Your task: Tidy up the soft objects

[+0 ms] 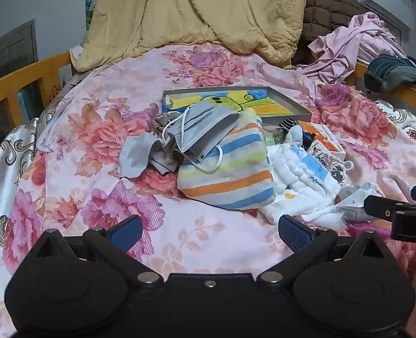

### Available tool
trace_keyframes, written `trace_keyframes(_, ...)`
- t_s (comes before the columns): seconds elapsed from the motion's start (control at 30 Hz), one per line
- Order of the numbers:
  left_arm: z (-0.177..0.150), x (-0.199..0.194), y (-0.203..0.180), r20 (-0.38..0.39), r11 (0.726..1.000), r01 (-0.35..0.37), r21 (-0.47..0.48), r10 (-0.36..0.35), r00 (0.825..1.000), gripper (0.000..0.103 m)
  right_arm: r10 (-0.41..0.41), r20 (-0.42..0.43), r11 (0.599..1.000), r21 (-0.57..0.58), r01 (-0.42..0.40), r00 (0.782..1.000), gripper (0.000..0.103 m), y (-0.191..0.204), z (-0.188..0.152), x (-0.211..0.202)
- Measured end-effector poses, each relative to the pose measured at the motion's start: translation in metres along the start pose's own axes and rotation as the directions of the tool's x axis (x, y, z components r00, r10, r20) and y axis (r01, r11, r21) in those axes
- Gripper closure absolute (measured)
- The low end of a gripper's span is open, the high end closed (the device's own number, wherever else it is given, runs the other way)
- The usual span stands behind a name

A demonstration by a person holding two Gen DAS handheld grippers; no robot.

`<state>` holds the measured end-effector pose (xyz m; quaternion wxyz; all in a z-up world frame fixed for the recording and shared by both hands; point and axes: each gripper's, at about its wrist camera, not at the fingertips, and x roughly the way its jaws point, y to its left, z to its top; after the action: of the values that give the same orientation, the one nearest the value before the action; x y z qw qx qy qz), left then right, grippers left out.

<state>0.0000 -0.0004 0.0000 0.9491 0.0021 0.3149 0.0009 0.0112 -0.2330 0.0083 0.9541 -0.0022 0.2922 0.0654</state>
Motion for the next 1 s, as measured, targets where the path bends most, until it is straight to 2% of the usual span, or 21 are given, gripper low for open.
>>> trace_keyframes(0.03,0.0001,-0.0005,0.0011,0.007,1.000,0.017,-0.021,-0.017,1.000,0.001,0.001,0.001,1.000,0.000,-0.001,1.000,0.000,0.0000,-0.0001,0.0000)
trace_keyframes(0.3,-0.0007,-0.0030,0.0040,0.003,0.999,0.022,-0.039,-0.022,1.000,0.001,-0.002,0.000,1.000,-0.001,0.002,1.000,0.000,0.0006,-0.0005,0.0005)
trace_keyframes(1.0,-0.0034,0.0021,0.0002,-0.006,0.999,0.029,-0.028,-0.029,1.000,0.001,-0.003,-0.002,1.000,-0.005,0.003,1.000,0.000,0.0018,-0.0007,0.0003)
